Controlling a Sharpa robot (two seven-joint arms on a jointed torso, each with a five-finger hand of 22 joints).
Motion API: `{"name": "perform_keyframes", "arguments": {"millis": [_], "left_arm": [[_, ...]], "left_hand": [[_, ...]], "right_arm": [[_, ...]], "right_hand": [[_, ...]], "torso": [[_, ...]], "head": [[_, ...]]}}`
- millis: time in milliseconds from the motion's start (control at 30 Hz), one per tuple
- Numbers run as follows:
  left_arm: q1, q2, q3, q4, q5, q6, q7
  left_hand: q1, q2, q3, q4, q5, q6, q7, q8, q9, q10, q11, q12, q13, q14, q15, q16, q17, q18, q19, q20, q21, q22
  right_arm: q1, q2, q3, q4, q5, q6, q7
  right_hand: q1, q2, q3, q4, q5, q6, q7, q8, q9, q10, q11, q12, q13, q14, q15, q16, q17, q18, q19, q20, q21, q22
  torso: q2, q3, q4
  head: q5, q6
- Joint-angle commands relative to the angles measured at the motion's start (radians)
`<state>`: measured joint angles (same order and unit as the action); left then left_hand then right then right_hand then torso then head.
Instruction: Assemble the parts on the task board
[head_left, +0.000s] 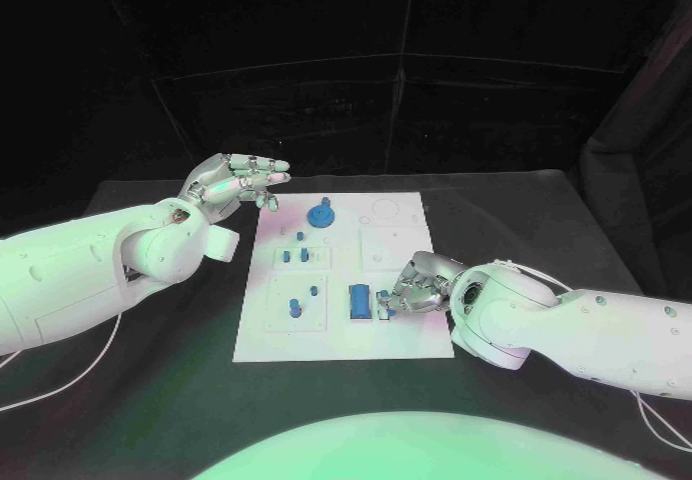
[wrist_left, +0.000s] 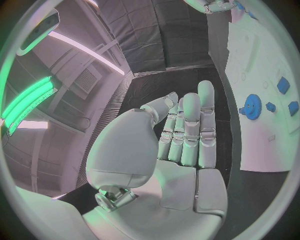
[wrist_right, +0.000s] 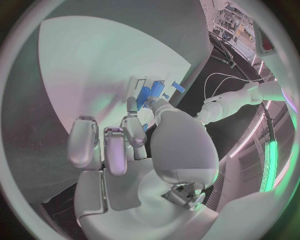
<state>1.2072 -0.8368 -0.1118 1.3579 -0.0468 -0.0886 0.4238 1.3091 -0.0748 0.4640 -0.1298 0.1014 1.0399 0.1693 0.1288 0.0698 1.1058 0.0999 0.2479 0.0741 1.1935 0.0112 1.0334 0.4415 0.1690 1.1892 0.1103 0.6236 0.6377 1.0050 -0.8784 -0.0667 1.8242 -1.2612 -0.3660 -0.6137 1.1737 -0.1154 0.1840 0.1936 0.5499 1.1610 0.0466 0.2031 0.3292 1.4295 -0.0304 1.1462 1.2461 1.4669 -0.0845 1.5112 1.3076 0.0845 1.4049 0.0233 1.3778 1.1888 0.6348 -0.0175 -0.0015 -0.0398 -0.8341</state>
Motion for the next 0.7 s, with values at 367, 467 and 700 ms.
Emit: {"name": "perform_keyframes", "arguments": {"millis": [367,467,700], "left_arm": [[0.002,0.001,0.001,0.002,0.004,0.014,0.001],[0.002,0.001,0.001,0.002,0.004,0.015,0.001],[0.002,0.001,0.001,0.002,0.004,0.015,0.000]], "left_hand": [[0.008,0.004,-0.007,0.001,-0.004,-0.001,0.005,0.007,-0.002,-0.009,0.001,0.006,-0.001,-0.007,0.002,-0.003,-0.001,0.013,-0.009,-0.001,-0.005,-0.001],[0.008,0.004,-0.007,0.001,-0.004,-0.001,0.005,0.007,-0.002,-0.009,0.001,0.006,-0.001,-0.007,0.002,-0.003,-0.001,0.013,-0.009,-0.001,-0.005,-0.001],[0.008,0.004,-0.007,0.001,-0.004,-0.001,0.005,0.007,-0.002,-0.009,0.001,0.006,-0.001,-0.007,0.002,-0.003,-0.001,0.013,-0.009,-0.001,-0.005,-0.001]], "right_arm": [[0.002,0.029,0.000,-0.019,0.005,0.071,-0.047],[0.002,0.032,0.000,-0.023,-0.005,0.074,-0.053],[0.002,0.034,0.000,-0.030,-0.040,0.058,-0.061]], "right_hand": [[-0.016,0.001,-0.008,0.009,-0.026,0.005,0.000,0.004,0.004,0.008,0.001,-0.007,-0.003,0.080,-0.008,0.003,0.142,-0.008,0.005,-0.005,0.005,0.003],[-0.025,0.004,-0.014,0.015,-0.036,0.005,0.000,0.004,0.007,0.008,0.001,-0.010,-0.005,0.080,-0.008,0.003,0.141,-0.008,0.006,-0.006,0.005,0.003],[-0.048,0.005,-0.039,0.028,-0.061,0.005,0.002,0.003,0.012,0.009,0.003,-0.014,-0.007,0.079,-0.007,0.002,0.139,-0.008,0.006,-0.005,0.004,0.003]], "torso": [[0.000,-0.0001,-0.0011],[0.000,0.0005,-0.0014],[-0.001,0.0003,-0.0009]], "head": [[0.002,-0.003],[0.002,-0.003],[0.000,-0.002]]}}
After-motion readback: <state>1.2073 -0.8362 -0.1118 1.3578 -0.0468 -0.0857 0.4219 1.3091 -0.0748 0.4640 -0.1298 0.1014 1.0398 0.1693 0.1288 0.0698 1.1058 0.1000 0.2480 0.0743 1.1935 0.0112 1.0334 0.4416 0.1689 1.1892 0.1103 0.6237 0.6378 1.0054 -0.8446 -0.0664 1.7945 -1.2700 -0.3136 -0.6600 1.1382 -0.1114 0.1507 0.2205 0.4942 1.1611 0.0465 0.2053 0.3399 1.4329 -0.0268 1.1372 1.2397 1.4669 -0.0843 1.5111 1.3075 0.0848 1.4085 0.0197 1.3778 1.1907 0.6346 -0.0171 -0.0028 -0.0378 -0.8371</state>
